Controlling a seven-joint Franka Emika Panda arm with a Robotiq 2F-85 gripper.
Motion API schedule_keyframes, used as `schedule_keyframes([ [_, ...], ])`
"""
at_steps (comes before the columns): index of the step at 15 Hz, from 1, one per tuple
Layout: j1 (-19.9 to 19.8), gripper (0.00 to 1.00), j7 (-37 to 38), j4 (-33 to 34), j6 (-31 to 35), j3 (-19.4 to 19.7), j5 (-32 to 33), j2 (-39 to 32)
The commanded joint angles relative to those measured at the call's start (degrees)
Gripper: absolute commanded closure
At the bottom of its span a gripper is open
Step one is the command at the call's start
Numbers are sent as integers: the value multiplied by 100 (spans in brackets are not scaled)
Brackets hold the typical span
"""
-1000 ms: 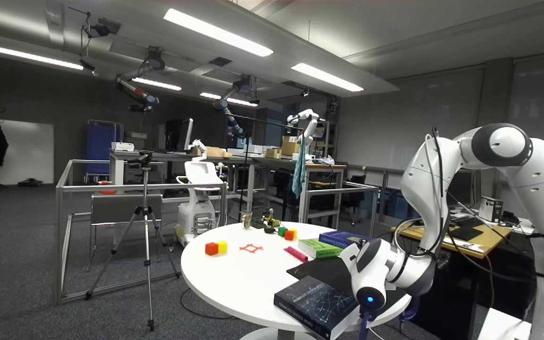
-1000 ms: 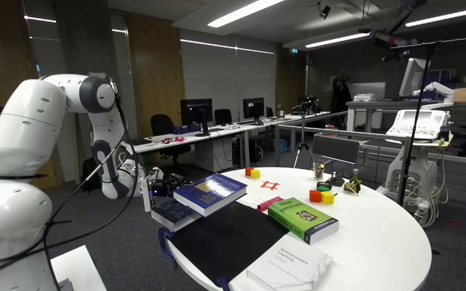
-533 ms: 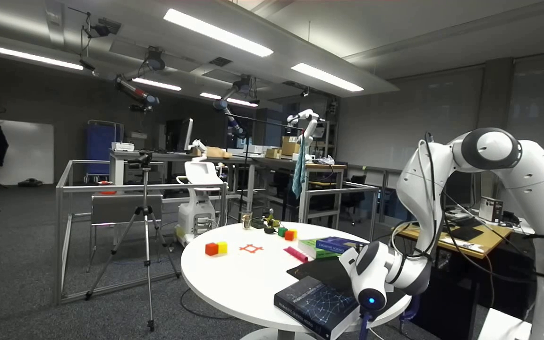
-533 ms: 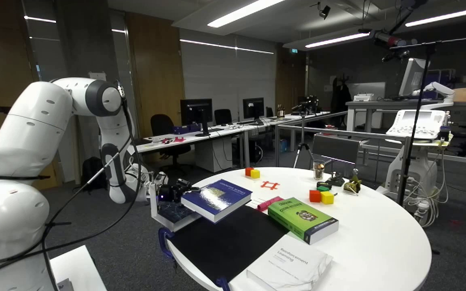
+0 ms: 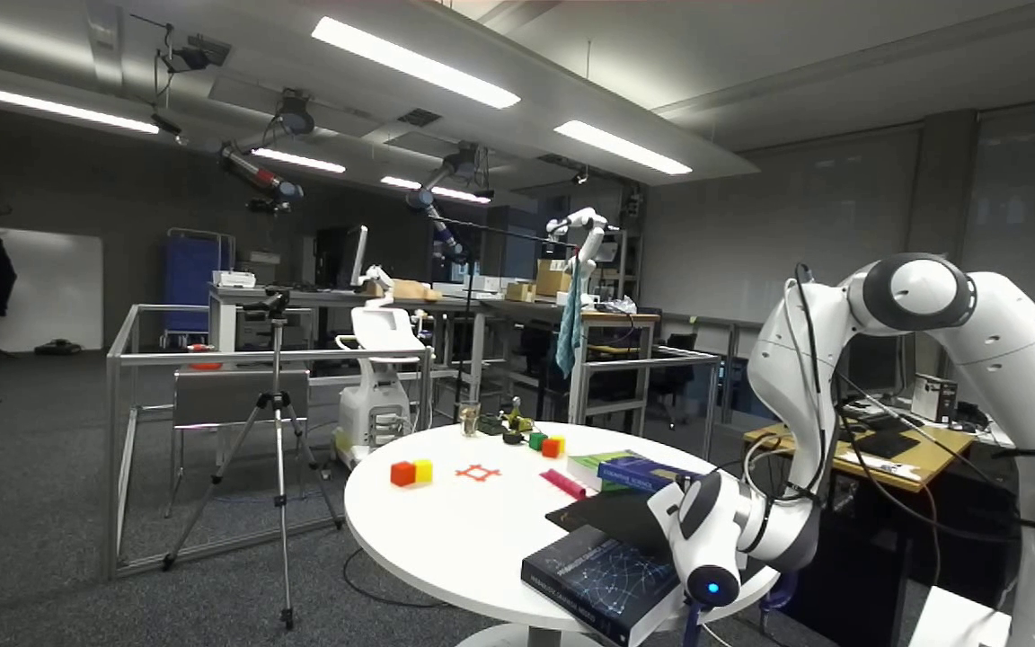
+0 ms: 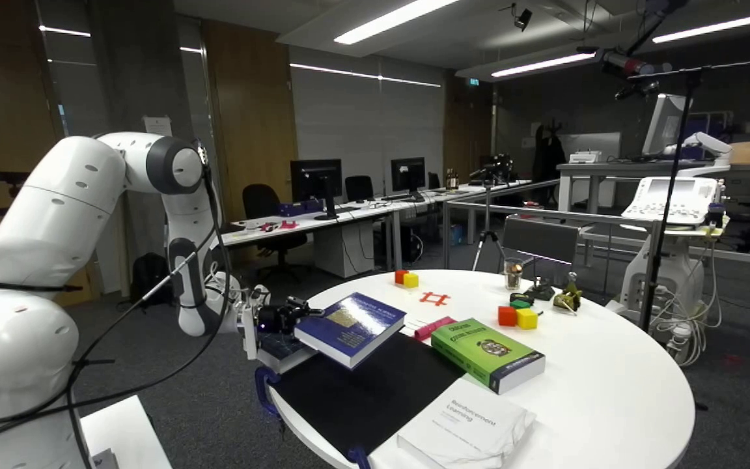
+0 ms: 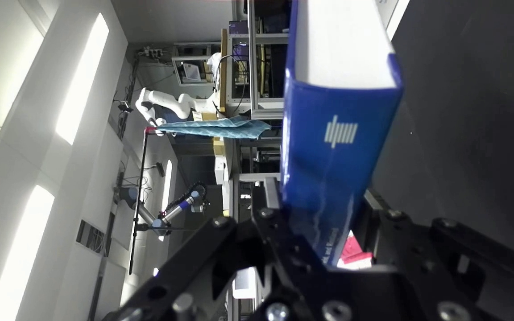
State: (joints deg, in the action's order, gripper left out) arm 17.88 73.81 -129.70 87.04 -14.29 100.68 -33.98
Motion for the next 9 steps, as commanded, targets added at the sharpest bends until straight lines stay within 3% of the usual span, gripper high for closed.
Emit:
schedule_keyframes([
  [1,-155,83,366,-138,-157,19,209,232],
  [9,-374,83,947,-122,445,55,270,176],
])
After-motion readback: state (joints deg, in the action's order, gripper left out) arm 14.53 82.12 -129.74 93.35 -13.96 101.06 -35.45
